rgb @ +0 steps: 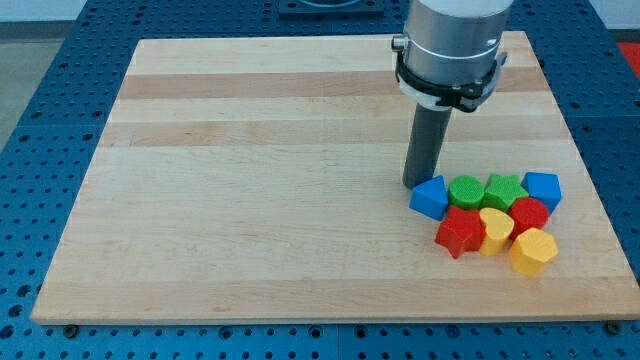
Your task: Move the line of blocks up
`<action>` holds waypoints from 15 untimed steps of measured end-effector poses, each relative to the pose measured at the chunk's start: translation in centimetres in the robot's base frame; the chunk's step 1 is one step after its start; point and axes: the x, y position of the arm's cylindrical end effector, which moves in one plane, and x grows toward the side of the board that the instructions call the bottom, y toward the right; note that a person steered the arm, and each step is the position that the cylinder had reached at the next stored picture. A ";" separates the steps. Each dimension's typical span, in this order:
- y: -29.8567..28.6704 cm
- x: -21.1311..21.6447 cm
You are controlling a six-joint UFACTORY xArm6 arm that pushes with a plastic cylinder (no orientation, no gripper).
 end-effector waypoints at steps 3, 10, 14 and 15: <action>-5.3 0.0; 12.8 13.2; 12.0 8.8; 10.2 7.7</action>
